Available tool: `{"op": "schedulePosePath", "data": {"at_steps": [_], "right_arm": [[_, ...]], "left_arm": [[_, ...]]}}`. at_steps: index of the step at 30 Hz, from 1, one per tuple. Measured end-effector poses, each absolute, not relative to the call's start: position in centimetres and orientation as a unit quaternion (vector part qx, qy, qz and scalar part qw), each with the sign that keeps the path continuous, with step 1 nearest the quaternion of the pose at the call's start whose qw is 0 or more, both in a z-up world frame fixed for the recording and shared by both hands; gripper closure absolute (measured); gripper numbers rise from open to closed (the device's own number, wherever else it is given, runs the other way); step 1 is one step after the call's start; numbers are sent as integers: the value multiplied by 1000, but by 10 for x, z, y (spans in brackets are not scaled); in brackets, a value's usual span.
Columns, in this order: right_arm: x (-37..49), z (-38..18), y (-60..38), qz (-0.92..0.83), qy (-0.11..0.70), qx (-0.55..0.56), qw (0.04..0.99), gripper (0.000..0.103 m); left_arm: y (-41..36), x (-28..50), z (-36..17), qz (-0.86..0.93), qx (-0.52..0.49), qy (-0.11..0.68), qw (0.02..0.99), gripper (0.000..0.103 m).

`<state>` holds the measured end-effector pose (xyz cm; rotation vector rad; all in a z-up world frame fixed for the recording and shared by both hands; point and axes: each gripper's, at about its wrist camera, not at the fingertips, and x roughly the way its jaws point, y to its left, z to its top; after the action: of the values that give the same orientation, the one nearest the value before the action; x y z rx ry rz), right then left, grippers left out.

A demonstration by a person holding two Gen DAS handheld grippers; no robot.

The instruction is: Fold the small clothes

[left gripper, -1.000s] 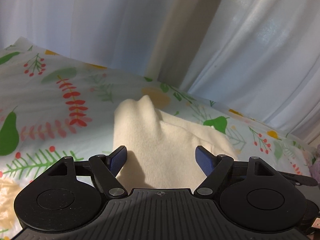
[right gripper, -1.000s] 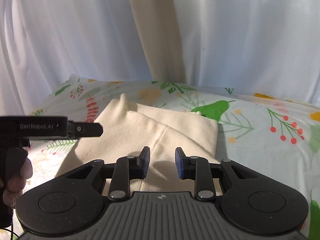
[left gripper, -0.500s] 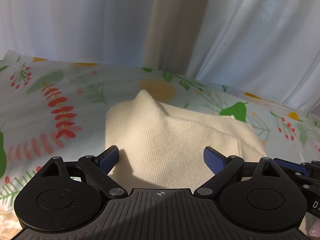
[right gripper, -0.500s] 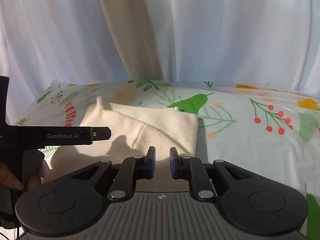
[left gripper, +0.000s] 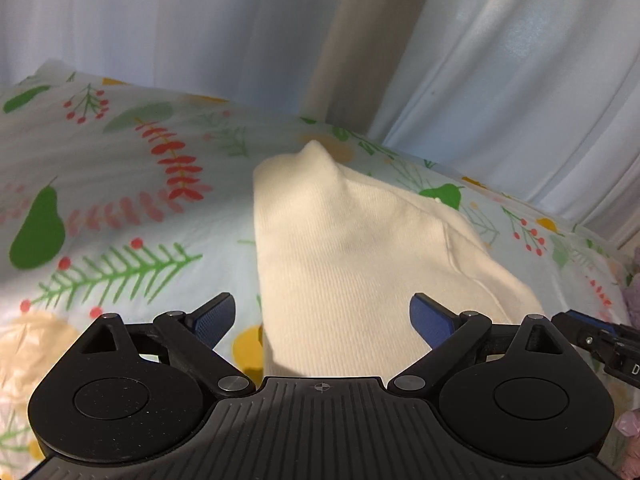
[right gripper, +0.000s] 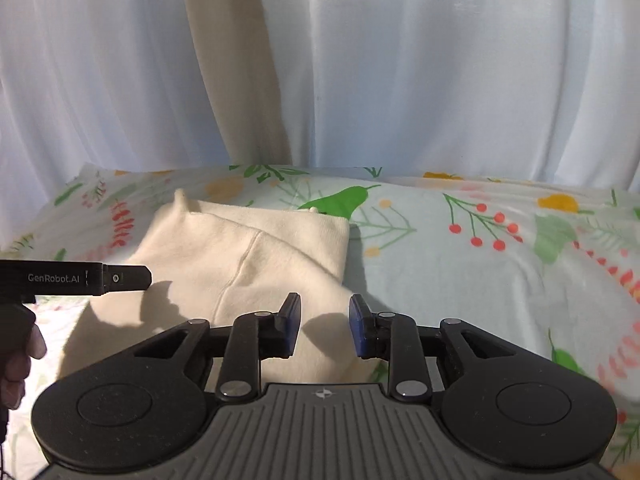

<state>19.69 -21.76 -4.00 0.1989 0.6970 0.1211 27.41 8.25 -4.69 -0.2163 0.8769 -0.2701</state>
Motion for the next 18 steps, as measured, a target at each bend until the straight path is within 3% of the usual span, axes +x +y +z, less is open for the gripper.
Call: {"op": "schedulePosePath", "data": {"at_steps": [1,2,9,18], "right_arm": [[177,-39,-221,70,336,108,933,55],[162,-39,-222,77,336,114,932,52],[102,-54,-223,143,355,234,894,50],[134,-93,-219,132,369,420,818,51]], "left_arm": [[89,258,-46,-127,-115,428,888,6],[93,244,-46,-125,-121,432,885,6],[113,175,-55,-154,-225,484,832,6],[96,190,-81,-186,-334,473,794,9]]}}
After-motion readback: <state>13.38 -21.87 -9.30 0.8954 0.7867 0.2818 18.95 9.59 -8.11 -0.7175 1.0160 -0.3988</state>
